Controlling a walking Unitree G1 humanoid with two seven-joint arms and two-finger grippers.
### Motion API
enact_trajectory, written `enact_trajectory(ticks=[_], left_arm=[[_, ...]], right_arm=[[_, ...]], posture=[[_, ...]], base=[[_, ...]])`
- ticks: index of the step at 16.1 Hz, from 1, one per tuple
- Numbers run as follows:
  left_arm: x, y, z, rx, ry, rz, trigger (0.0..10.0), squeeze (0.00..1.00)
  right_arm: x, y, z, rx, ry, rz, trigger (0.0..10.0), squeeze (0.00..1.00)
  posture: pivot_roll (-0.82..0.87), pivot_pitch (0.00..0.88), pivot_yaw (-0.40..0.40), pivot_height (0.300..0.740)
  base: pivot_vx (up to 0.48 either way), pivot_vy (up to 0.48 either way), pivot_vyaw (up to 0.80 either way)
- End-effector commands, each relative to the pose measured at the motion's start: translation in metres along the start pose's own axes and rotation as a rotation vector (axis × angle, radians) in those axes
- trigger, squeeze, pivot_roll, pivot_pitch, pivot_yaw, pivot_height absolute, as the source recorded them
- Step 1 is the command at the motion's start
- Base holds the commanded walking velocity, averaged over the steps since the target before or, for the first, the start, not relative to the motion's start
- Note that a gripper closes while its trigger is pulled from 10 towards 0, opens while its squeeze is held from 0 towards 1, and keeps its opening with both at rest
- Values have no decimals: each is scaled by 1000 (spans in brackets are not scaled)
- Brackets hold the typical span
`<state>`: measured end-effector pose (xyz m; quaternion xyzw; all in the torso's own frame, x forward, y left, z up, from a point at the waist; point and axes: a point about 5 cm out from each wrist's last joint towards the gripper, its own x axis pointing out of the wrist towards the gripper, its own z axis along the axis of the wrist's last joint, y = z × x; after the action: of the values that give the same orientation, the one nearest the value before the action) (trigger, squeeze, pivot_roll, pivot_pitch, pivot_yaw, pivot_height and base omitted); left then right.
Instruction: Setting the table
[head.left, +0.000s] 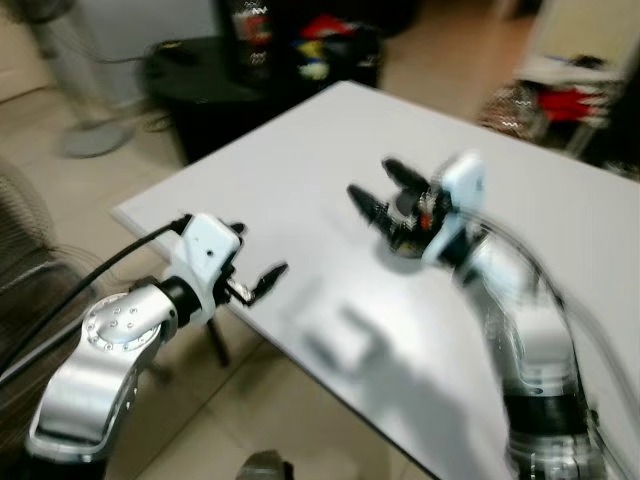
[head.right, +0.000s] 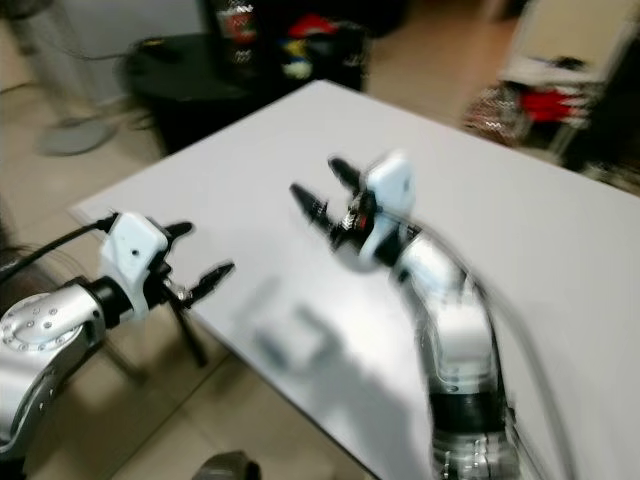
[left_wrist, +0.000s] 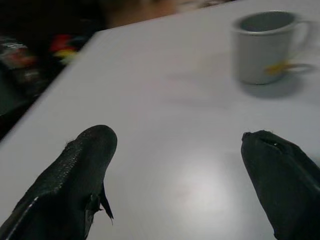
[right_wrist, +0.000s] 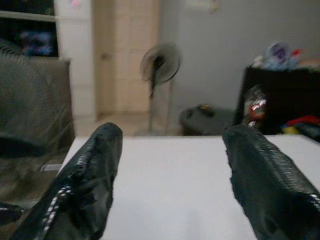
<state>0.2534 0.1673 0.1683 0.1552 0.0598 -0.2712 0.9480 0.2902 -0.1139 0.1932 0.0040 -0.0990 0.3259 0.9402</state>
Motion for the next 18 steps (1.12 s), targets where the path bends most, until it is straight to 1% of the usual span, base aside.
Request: enact_trajectory(ticks=[1,2,3,4,5,6,7,9,10,11,12,13,14,15,16,18], left_arm=[[-3,3,4,8,-19,99,10000,0],[-4,2,1,4,-16,169,10000,0],[-4,0,-1,-6,-14,208,10000,0],[-5,2,-2,3,-11,277,10000,0],[-6,4,-2,-1,-13,323,10000,0],[-7,6,-1,-13,-16,340,10000,0],[-9,9,0,-29,-39,389,10000,0],[-13,13,-1,-109,-72,451,10000,0],[-14,15,-1,-116,-78,471,10000,0],[-17,17,-4,-128,-60,520,10000,0],[-18,18,-5,-128,-56,525,10000,0],[-19,18,-6,-134,-49,512,10000,0],[-21,17,-8,-108,-34,490,10000,0],[-21,16,-10,-86,-23,462,10000,0],[-21,15,-10,-84,-19,452,10000,0],[-22,13,-12,-81,-13,440,10000,0]], right_arm=[[-10,5,11,-14,-43,-88,10000,1000],[-20,8,6,-38,-35,-182,10000,1000],[-28,11,3,-41,-9,-214,10000,1000],[-38,7,-4,-70,52,-286,10000,1000],[-43,4,-8,-93,88,-334,10000,1000],[-43,3,-9,-105,102,-352,10000,1000],[-44,2,-13,-183,126,-375,10000,1000],[-44,3,-19,-167,150,-363,10000,1000],[-44,3,-21,-164,155,-361,10000,1000],[-47,5,-28,-149,180,-353,10000,1000],[-47,5,-30,-141,186,-347,10000,1000],[-49,2,-33,-133,206,-346,10000,1000],[-52,-5,-37,-106,237,-355,10000,1000],[-57,-10,-39,-97,250,-325,10000,1000],[-59,-10,-39,-93,251,-310,10000,1000],[-67,-12,-37,-59,236,-348,10000,1000]], posture=[[106,0,37,740],[101,0,39,740],[101,0,39,740],[113,0,32,740],[119,0,30,740],[126,0,26,740],[131,0,23,740],[145,0,10,740],[145,0,10,740],[161,0,-6,740],[163,0,-8,740],[168,0,-13,740],[175,0,-22,740],[177,0,-27,740],[178,0,-28,740],[178,0,-27,740]], base=[[0,0,800],[0,0,800],[0,0,800],[0,0,800],[0,0,800],[0,0,800],[0,0,800],[0,0,800],[0,0,800],[0,0,800],[0,0,800],[0,0,800],[0,0,800],[0,0,800],[0,0,800],[0,0,800]])
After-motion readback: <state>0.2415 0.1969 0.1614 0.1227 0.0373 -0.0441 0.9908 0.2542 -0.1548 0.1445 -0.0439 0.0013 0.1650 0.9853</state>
